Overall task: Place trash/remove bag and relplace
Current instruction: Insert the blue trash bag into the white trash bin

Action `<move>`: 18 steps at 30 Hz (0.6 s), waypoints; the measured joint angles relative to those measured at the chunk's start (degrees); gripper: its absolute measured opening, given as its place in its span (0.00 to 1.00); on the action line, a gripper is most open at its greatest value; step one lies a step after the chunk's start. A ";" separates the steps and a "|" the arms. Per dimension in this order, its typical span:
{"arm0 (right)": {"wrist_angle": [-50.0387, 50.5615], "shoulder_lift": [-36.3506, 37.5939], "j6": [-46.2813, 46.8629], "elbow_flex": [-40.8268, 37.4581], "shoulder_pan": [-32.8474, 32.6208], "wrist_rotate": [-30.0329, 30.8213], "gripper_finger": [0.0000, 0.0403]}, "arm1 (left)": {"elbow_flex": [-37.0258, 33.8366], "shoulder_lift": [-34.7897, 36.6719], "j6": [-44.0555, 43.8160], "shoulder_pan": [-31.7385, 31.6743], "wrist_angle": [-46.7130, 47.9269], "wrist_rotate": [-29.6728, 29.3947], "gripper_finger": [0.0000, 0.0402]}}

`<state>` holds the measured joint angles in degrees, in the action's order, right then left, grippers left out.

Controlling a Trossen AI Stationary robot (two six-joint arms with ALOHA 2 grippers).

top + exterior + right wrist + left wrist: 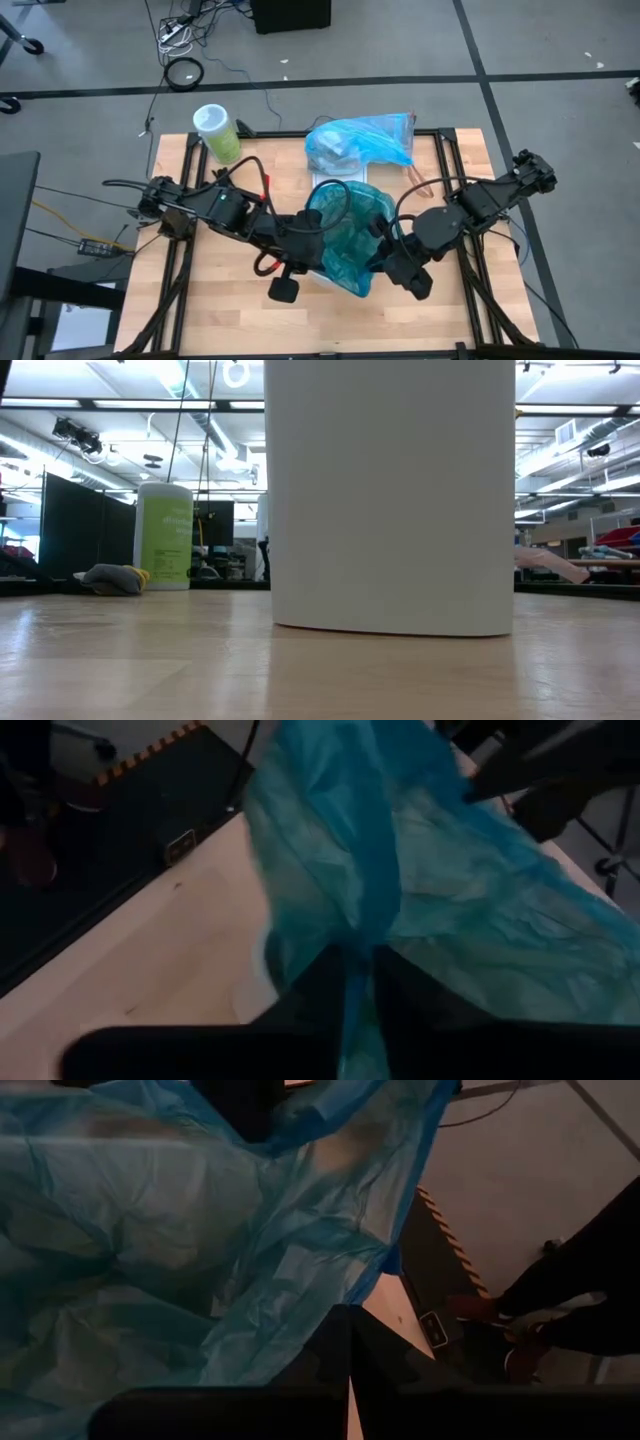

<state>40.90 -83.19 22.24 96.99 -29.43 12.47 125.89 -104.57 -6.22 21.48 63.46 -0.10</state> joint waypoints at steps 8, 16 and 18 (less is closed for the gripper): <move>0.48 -0.09 -1.80 0.00 -0.11 -0.94 0.01 | 0.00 0.00 -1.58 0.36 2.00 0.08 0.02; 1.00 -0.07 -1.32 0.00 -1.32 -0.83 0.00 | 1.44 0.01 -4.60 1.97 7.43 0.35 0.02; 1.01 -0.07 -0.76 0.00 -1.67 -0.40 0.00 | 2.34 -0.07 -4.94 2.36 7.51 0.65 0.02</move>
<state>41.91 -83.26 21.48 96.99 -31.10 12.07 128.22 -104.64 -11.16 23.85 70.97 0.55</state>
